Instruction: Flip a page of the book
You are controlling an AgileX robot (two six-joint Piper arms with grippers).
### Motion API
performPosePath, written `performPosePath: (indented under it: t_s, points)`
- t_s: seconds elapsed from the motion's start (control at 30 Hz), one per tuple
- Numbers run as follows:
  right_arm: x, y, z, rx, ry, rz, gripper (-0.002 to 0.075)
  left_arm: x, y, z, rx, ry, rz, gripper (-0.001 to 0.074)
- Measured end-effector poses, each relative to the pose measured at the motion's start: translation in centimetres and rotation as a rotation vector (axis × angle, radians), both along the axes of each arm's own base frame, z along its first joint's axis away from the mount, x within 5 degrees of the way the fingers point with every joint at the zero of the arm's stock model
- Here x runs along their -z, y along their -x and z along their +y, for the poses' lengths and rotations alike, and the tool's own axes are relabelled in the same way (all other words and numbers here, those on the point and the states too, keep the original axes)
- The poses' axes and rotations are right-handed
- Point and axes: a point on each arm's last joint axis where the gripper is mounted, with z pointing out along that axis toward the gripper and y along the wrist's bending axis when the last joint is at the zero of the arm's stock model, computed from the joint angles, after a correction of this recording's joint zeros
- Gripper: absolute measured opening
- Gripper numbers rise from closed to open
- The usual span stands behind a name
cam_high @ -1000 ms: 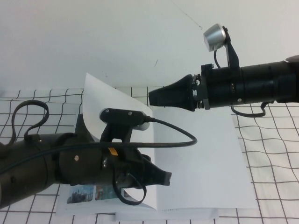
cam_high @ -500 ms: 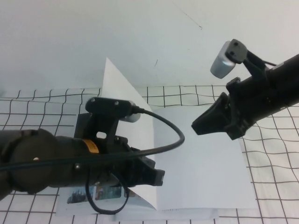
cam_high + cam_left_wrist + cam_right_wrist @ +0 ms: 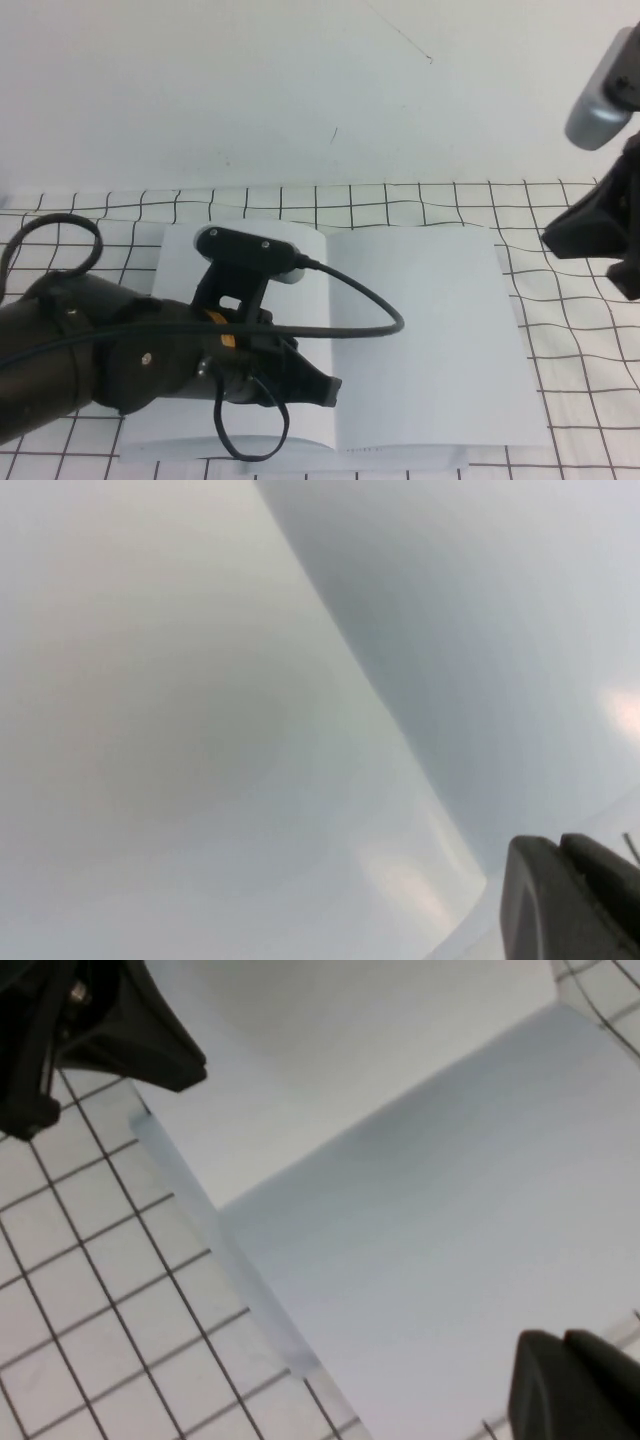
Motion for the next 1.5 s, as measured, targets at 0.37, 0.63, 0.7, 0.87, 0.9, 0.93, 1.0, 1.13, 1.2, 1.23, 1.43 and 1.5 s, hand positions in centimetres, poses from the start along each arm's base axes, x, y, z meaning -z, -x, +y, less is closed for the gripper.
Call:
performPosePath:
  t_s: [0.37, 0.63, 0.7, 0.87, 0.9, 0.93, 1.0, 1.13, 1.2, 1.23, 1.43, 1.5]
  points:
    - [-3.4, 5.7, -4.8, 0.268, 0.220, -0.044, -0.0001, 4.8, -2.4, -0.9, -0.018, -0.122, 0.009, -0.0002]
    - [-2.0, 10.3, -6.7, 0.335, 0.216, -0.054, -0.0001, 8.4, -3.3, -1.1, -0.034, -0.210, 0.066, -0.0002]
    - [-1.4, 11.6, -7.1, 0.351, 0.199, -0.066, -0.0001, 8.9, -3.4, -1.1, -0.031, -0.218, 0.072, -0.0002]
    - [0.0, 14.7, -8.3, 0.381, 0.183, -0.118, -0.0001, 8.7, -3.5, -1.2, -0.038, -0.199, 0.055, -0.0002]
    - [0.2, 15.2, -8.5, 0.389, 0.188, -0.132, -0.0001, 8.3, -3.5, -1.2, -0.040, -0.187, 0.043, -0.0002]
    - [0.1, 15.7, -8.9, 0.404, 0.187, -0.153, -0.0001, 7.7, -3.5, -1.2, -0.041, -0.176, 0.028, -0.0002]
    - [0.0, 16.6, -9.4, 0.428, 0.183, -0.194, -0.0001, 6.0, -3.3, -1.0, -0.046, -0.142, -0.014, -0.0002]
    - [-0.8, 18.4, -10.2, 0.478, 0.136, -0.292, -0.0001, 0.9, -2.2, -0.2, -0.048, -0.046, -0.154, -0.0002]
    - [-0.7, 19.2, -10.5, 0.489, 0.111, -0.327, -0.0001, -1.8, -1.3, 0.6, -0.044, 0.000, -0.238, -0.0002]
    - [-0.5, 19.5, -10.6, 0.493, 0.098, -0.344, -0.0001, -3.3, -0.7, 1.1, -0.041, 0.023, -0.287, -0.0002]
    - [2.7, 20.4, -10.8, 0.510, 0.015, -0.453, -0.0001, -10.5, 3.3, 4.6, -0.006, 0.074, -0.595, -0.0002]
    - [4.2, 20.3, -10.7, 0.508, -0.010, -0.497, -0.0001, -12.1, 4.7, 5.8, -0.005, 0.091, -0.678, -0.0002]
